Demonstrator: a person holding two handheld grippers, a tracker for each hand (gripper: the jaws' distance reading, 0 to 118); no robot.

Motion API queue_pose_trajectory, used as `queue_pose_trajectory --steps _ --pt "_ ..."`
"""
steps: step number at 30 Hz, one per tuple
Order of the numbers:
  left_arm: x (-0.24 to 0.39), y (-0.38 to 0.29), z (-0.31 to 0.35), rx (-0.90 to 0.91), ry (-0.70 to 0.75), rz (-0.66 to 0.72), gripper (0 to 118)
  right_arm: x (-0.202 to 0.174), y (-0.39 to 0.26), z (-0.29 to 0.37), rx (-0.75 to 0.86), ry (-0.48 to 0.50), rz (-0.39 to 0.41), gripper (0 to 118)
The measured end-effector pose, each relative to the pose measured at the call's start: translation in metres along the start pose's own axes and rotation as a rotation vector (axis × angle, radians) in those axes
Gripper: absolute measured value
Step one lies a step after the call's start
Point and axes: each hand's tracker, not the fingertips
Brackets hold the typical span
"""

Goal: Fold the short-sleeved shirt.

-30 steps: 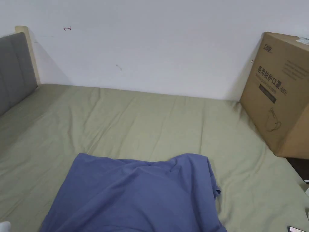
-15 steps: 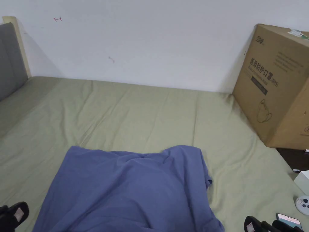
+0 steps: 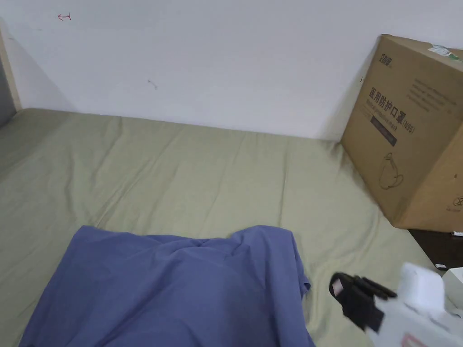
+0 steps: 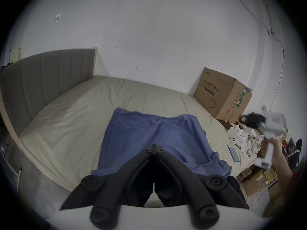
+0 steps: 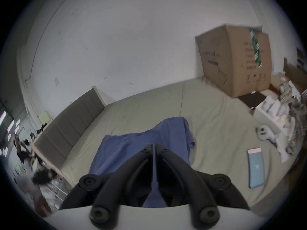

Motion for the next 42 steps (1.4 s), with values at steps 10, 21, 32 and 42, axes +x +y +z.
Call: queue_pose_trajectory --steps 10,21,32,42 --pt "-0.021 -0.014 -0.038 -0.074 0.042 0.041 0 0.098 0.084 -0.317 -0.431 -0.237 -0.216 103" --pt "-0.04 -0.023 -0.058 -0.121 0.077 0.079 0 0.103 0.065 -0.395 -0.535 -0.255 -0.187 58" --pt "-0.079 0.062 -0.125 -0.057 0.03 0.117 9 0.065 0.074 -0.339 -0.397 -0.136 -0.032 8" --pt "-0.173 0.15 -0.406 -0.372 0.16 0.296 70 0.029 0.075 -0.29 -0.36 -0.04 0.01 8"
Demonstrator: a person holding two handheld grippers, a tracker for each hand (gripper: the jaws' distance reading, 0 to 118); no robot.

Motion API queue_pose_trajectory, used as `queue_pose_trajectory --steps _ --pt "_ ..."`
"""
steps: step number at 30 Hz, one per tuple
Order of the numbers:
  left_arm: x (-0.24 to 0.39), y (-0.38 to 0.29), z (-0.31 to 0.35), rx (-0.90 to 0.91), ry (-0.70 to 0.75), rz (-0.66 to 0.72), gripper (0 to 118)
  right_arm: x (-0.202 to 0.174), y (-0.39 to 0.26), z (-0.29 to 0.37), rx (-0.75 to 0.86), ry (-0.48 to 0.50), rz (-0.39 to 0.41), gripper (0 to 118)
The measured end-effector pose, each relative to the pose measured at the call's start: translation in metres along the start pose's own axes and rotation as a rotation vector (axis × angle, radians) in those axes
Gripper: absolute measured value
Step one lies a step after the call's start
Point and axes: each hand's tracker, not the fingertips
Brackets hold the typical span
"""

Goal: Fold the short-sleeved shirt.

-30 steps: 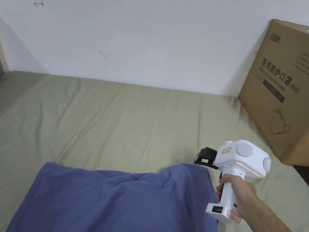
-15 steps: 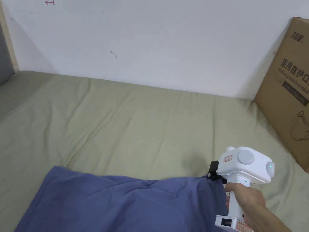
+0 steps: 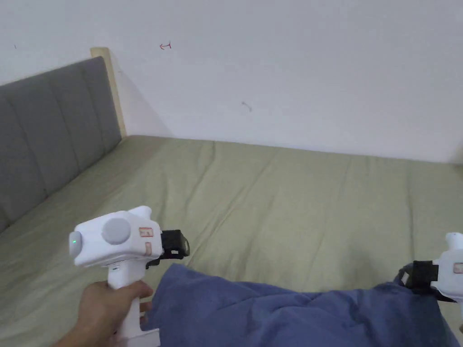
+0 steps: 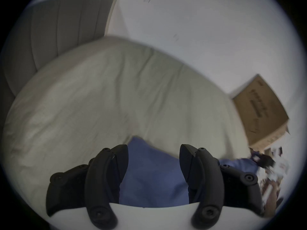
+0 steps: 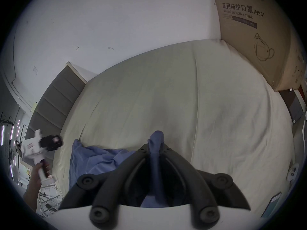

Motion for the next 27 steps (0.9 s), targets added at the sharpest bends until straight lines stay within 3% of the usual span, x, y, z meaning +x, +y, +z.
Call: queue_pose_trajectory --steps 2,7,8,11,18,22,25,27 --pt "-0.011 0.002 -0.041 -0.071 0.111 0.056 70 0.002 0.003 0.001 0.002 0.018 -0.016 8" --pt "-0.007 -0.011 -0.072 -0.133 0.191 0.041 65 0.005 0.003 0.001 -0.002 0.027 -0.021 8" --pt "0.002 -0.014 -0.066 -0.104 0.211 0.023 56 0.005 0.002 0.0 -0.01 0.029 -0.024 8" --pt "0.017 -0.016 -0.065 -0.146 0.298 -0.108 8 0.006 0.0 -0.003 -0.019 0.03 -0.021 8" --pt "0.023 -0.015 -0.036 -0.11 0.188 -0.054 6 0.002 -0.001 0.012 0.003 0.042 -0.012 8" --pt "0.029 0.001 0.006 -0.034 0.116 -0.067 6 -0.007 0.01 0.041 0.075 0.015 0.064 8" --pt "0.044 0.013 0.042 0.012 0.125 -0.141 6 -0.015 0.023 0.072 0.098 0.049 0.051 8" --pt "0.053 0.02 0.069 0.045 0.09 -0.199 6 -0.023 0.028 0.097 0.143 0.043 0.089 8"
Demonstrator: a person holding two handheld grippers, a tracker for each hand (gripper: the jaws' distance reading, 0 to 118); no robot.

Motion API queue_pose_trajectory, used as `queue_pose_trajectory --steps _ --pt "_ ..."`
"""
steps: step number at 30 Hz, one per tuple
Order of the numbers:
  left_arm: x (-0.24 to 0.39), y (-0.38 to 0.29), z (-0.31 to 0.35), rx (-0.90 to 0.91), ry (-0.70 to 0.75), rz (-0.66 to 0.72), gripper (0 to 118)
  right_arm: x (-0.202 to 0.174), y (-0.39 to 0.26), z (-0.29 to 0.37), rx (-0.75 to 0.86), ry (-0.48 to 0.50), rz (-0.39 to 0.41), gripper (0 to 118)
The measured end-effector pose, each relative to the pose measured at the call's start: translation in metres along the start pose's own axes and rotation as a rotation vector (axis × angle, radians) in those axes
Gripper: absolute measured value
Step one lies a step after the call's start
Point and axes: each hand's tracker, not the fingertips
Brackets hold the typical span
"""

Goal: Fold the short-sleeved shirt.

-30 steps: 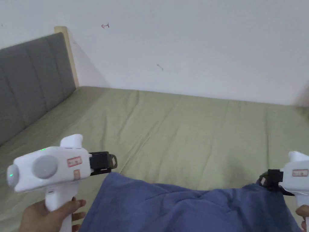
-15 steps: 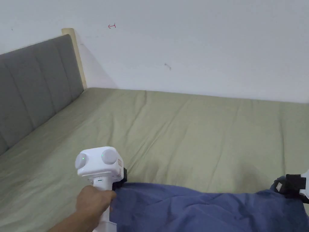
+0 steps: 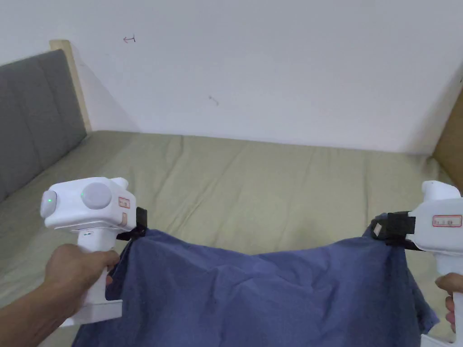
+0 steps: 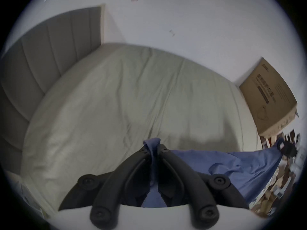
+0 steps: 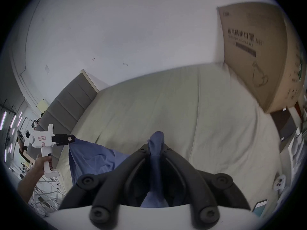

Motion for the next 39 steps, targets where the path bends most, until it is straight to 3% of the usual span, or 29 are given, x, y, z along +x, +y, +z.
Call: queue_pose_trajectory --steps 2,4,8,14,21,28,34,39 --pt "0.006 0.007 0.028 0.029 0.029 -0.044 6 -0.009 0.007 0.027 0.038 0.013 0.019 8" --pt "0.004 0.014 0.06 0.05 -0.037 -0.002 6 -0.018 0.012 0.054 0.062 0.034 0.022 8" --pt "0.006 0.023 0.128 0.177 -0.012 -0.054 6 -0.033 0.024 0.109 0.153 0.001 0.084 8" --pt "-0.001 0.033 0.222 0.29 -0.059 0.038 6 -0.046 0.048 0.181 0.262 -0.013 0.073 8" --pt "0.016 0.057 0.306 0.416 -0.063 0.008 6 -0.081 0.092 0.239 0.375 -0.058 0.12 8" --pt "0.034 0.091 0.346 0.506 -0.021 0.008 6 -0.113 0.142 0.269 0.47 -0.087 0.182 8" --pt "0.043 0.127 0.354 0.546 -0.01 0.034 6 -0.127 0.188 0.271 0.493 -0.085 0.148 8" --pt "0.05 0.158 0.35 0.559 0.019 0.034 6 -0.139 0.221 0.261 0.507 -0.109 0.171 8"
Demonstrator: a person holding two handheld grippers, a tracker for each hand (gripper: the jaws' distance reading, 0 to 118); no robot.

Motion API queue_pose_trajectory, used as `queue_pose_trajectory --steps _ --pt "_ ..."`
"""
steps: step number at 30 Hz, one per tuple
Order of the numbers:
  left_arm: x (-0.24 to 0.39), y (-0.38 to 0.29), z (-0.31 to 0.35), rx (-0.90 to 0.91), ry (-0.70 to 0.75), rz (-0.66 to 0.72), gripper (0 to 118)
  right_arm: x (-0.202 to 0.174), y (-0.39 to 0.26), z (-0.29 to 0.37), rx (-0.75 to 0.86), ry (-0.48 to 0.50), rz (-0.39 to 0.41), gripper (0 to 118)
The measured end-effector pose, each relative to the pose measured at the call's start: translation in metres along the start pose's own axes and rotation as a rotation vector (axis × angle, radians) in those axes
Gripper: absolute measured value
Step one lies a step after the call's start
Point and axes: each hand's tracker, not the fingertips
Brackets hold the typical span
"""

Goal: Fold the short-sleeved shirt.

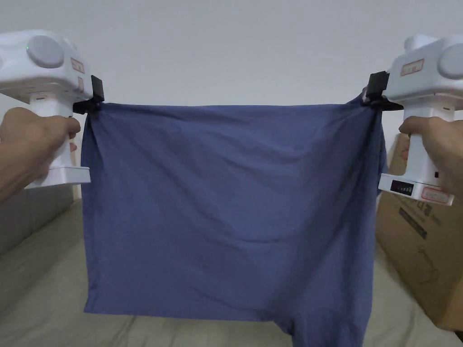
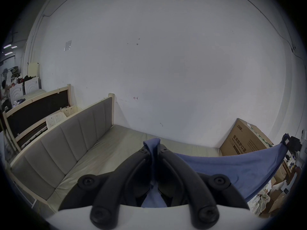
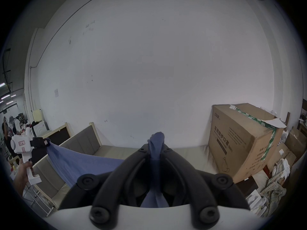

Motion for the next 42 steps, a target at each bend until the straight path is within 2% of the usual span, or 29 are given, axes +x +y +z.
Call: queue_pose_trajectory --steps 6,15,25,34,42 --pt "-0.003 0.016 -0.02 0.008 0.007 0.032 6 -0.001 0.017 -0.03 0.005 -0.007 -0.015 8" --pt "-0.007 0.022 -0.053 -0.001 0.012 0.035 6 -0.004 0.023 -0.061 0.016 -0.004 0.004 8" --pt "-0.025 -0.012 -0.083 -0.043 0.005 0.049 6 0.002 -0.008 -0.08 -0.021 0.026 0.009 8" --pt "-0.052 -0.099 -0.096 -0.148 -0.022 0.059 6 0.009 -0.088 -0.078 -0.135 0.091 0.024 8" --pt "-0.075 -0.218 -0.062 -0.252 -0.075 0.0 6 0.016 -0.217 -0.033 -0.288 0.156 0.02 8"
